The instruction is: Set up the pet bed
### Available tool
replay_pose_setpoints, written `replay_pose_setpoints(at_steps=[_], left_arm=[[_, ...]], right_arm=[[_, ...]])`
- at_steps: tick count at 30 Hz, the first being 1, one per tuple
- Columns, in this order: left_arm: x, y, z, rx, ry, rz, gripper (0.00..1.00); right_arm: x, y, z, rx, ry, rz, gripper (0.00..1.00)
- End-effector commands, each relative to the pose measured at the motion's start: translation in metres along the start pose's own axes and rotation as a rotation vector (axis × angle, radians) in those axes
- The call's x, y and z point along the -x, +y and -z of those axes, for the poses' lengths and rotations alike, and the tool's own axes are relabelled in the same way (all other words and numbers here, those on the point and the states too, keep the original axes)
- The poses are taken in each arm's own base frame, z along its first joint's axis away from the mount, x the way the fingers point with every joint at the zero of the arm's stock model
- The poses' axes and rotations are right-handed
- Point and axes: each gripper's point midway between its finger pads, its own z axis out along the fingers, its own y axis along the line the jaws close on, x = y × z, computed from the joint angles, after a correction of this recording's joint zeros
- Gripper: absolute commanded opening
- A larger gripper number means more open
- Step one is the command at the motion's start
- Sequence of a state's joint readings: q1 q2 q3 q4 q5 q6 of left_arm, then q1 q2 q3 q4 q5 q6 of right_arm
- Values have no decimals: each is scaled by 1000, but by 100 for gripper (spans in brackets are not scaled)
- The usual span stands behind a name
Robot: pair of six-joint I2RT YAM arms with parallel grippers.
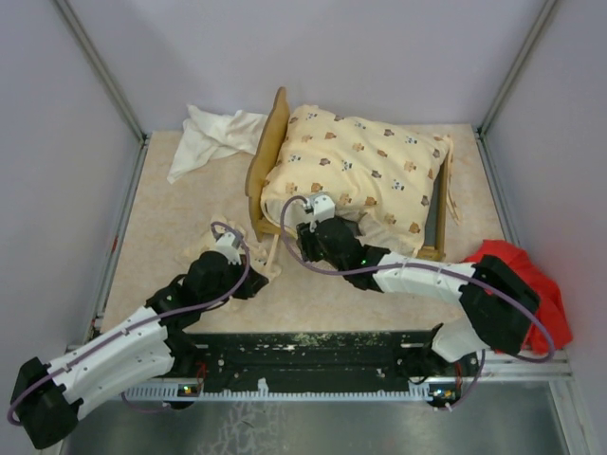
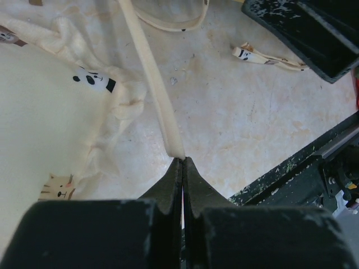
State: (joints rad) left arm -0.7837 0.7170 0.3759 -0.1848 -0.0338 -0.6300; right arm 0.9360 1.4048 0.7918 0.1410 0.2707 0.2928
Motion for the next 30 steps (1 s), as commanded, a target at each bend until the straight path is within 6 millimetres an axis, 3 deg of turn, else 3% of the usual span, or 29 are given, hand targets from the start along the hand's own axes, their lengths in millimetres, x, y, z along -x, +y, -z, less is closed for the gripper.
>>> replay_pose_setpoints(at_steps=[1, 10, 13, 15, 16, 17, 20, 23, 30], left_arm=[[4, -2, 4, 3, -13, 11, 0], [5, -3, 3, 4, -13, 15, 0], [6, -3, 4, 4, -20, 15, 0], [8, -3, 5, 4, -25, 12, 0], [8, -3, 5, 1, -26, 8, 0], [9, -4, 5, -2, -28, 6, 0], [14, -8, 7, -17, -43, 1, 0], [19, -12, 9, -25, -46, -10, 0], [11, -4, 2, 3, -25, -33, 0]], right_arm=[[38, 14, -14, -45, -222, -36, 46], [0, -9, -55, -237, -211, -2, 47], [-2, -11, -57, -250, -220, -2, 35], [2, -10, -54, -237, -233, 3, 16], [5, -9, -51, -226, -242, 7, 4], [9, -7, -48, -211, -253, 10, 0], [36, 4, -25, -126, -317, -10, 0], [61, 28, -7, 8, -341, -44, 0], [127, 74, 25, 237, -452, -225, 0]])
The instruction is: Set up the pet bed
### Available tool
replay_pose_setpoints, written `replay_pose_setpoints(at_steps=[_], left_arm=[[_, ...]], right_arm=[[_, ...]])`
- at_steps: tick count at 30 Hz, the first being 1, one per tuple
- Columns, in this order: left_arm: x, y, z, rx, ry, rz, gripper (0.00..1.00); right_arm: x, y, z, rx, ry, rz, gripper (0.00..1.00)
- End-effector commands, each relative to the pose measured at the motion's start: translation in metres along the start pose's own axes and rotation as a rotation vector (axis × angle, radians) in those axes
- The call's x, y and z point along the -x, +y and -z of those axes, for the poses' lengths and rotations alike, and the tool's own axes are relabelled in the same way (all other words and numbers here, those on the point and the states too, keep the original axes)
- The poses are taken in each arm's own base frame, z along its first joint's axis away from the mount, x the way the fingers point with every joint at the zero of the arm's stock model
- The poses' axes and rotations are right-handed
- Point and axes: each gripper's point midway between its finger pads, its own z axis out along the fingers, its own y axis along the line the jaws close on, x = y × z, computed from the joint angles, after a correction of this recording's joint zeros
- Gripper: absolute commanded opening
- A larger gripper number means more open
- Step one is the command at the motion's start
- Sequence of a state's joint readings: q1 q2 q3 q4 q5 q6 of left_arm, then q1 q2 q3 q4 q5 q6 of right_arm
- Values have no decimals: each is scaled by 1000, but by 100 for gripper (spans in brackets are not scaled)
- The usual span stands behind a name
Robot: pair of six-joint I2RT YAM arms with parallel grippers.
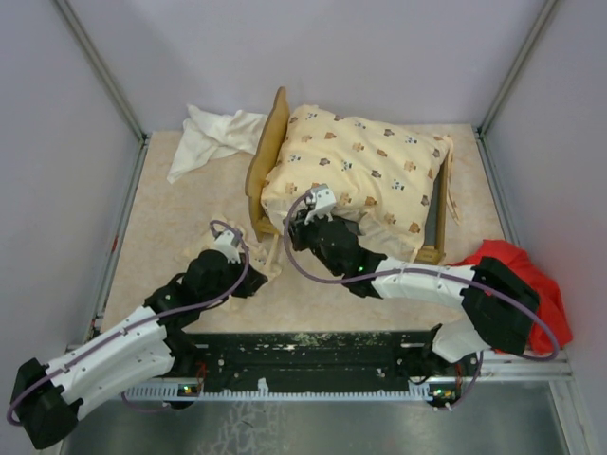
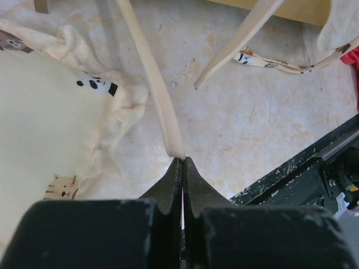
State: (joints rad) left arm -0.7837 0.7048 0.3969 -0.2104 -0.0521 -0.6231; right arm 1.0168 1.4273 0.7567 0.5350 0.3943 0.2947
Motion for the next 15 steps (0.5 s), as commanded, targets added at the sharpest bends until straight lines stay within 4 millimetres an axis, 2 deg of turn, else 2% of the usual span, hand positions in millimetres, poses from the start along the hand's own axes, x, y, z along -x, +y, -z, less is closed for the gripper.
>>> replay_pose_setpoints(at_steps=[1, 4, 6, 11, 15], left_arm=[[3, -5, -2, -21, -6, -28, 0], [1, -12, -3, -59, 6, -27, 0], [1, -15, -3, -72, 11, -17, 0], [17, -26, 3, -95, -33, 12, 0], [27, -32, 7, -113, -72, 57, 0]], right_arm=[[70, 53, 0, 200, -140, -187, 0], [79, 74, -5, 290, -159, -247, 0], [72, 79, -14, 302, -145, -246, 0], [26, 70, -33, 257, -80, -205, 0], [-6, 66, -38, 252, -1, -153, 0]])
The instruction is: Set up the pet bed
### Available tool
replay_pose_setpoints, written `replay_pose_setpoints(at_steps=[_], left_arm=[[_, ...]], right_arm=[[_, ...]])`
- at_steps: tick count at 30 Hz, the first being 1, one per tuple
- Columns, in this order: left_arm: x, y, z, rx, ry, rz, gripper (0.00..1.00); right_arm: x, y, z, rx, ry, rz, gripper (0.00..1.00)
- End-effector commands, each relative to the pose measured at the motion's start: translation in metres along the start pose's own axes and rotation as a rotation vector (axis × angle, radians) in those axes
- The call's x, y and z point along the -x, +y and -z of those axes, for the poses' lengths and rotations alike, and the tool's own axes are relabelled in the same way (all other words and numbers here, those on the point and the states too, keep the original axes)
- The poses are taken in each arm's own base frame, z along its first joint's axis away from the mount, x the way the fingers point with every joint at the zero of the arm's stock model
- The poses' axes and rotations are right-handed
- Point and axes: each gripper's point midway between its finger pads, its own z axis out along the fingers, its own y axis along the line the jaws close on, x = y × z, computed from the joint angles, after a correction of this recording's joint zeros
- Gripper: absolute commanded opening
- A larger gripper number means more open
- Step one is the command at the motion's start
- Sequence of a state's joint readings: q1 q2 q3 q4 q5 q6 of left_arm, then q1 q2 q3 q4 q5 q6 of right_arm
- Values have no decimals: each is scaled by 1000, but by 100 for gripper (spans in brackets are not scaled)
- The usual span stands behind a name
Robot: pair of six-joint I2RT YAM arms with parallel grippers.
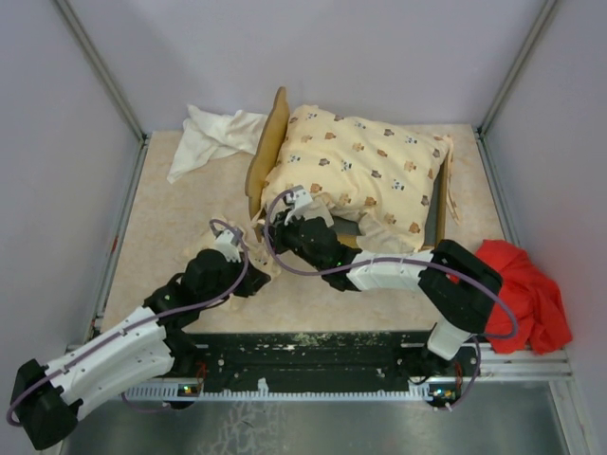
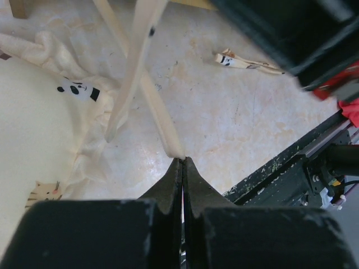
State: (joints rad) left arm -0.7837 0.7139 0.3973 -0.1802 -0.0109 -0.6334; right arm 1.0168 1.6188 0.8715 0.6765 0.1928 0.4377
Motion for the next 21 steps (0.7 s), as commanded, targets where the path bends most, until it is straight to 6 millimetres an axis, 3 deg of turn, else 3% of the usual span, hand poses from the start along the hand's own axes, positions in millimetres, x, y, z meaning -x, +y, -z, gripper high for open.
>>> replay_pose_setpoints(at_steps=[1, 7, 12, 16, 19, 21], left_arm=[[28, -23, 7, -67, -88, 51, 0], [32, -17, 3, -16, -97, 71, 0], [47, -15, 0, 26, -119, 60, 0], [52, -13, -2, 47, -108, 74, 0], [60, -9, -2, 58, -117, 84, 0], [65, -6, -3, 55, -119, 97, 0]], right_arm=[[-3, 6, -4, 39, 0, 16, 0], [-24, -10, 5, -13, 71, 54, 0], [-36, -20, 11, -49, 123, 66, 2], [-24, -24, 18, -72, 112, 107, 17], [-1, -23, 30, -43, 49, 242, 35], [12, -22, 39, -13, 9, 367, 41]])
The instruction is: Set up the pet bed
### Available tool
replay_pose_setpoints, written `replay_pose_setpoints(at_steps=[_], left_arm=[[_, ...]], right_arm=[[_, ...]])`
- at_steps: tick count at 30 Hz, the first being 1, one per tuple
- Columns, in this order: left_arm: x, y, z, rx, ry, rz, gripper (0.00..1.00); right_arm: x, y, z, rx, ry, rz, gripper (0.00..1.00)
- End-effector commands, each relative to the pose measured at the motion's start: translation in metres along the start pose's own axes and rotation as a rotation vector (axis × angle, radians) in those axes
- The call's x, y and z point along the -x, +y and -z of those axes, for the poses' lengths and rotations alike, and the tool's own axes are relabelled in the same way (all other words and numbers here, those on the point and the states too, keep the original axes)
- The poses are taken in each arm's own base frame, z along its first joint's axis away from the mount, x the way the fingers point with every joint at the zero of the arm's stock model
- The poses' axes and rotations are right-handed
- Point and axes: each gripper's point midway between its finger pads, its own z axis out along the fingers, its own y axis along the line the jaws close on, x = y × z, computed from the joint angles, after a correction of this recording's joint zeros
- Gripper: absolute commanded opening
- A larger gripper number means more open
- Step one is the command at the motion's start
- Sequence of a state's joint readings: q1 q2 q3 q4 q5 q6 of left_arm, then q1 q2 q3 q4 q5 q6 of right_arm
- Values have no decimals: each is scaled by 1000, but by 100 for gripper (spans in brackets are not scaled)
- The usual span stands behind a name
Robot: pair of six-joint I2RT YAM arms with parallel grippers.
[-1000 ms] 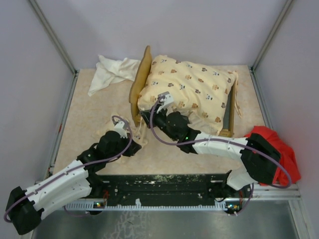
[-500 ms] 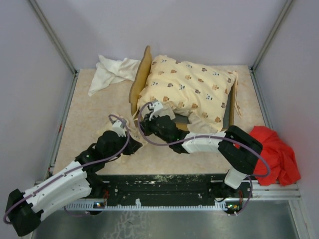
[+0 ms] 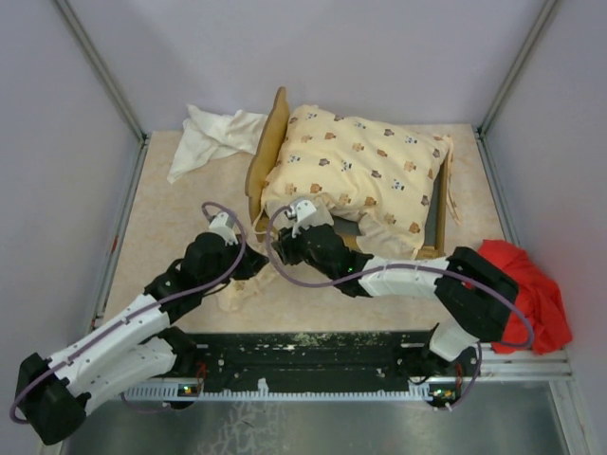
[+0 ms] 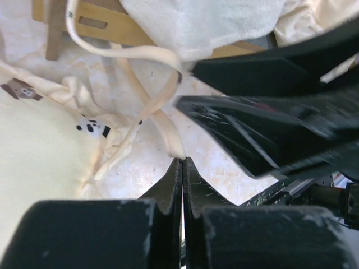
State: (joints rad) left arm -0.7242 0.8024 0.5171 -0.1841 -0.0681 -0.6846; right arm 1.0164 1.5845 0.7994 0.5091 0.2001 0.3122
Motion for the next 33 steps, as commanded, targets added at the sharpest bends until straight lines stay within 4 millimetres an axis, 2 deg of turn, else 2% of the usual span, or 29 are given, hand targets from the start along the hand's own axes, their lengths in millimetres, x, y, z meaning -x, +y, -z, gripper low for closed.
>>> replay_pose_setpoints(at_steps=[1, 3, 5, 7, 10, 13, 17, 21, 24, 27, 29, 33], left_arm=[[22, -1, 0, -9, -28, 36, 0], [24, 2, -1, -29, -22, 71, 0], [24, 4, -3, -57, -7, 105, 0], [25, 5, -4, -70, -2, 116, 0], [29, 9, -4, -62, -14, 111, 0], [32, 8, -5, -67, -17, 108, 0], [32, 8, -5, -61, -11, 114, 0], [31, 7, -4, -70, -9, 120, 0], [31, 7, -3, -73, -8, 123, 0], [28, 6, -4, -81, -4, 131, 0], [27, 6, -4, -82, 2, 129, 0], [27, 6, -3, -83, 2, 130, 0]], right_arm=[[65, 3, 32, 50, -213, 261, 42], [64, 8, 44, 118, -231, 419, 44], [55, 19, 56, 235, -256, 686, 44], [34, 25, 63, 331, -261, 922, 44], [10, 25, 62, 412, -208, 1177, 44], [4, 28, 53, 455, -202, 1336, 44], [-3, 40, 39, 526, -254, 1514, 44], [-7, 49, 22, 503, -302, 1698, 45], [-9, 57, 10, 523, -299, 1766, 46], [-17, 55, 0, 533, -264, 1827, 45], [-31, 51, -9, 549, -229, 1852, 45], [-38, 50, -18, 576, -195, 1883, 45]])
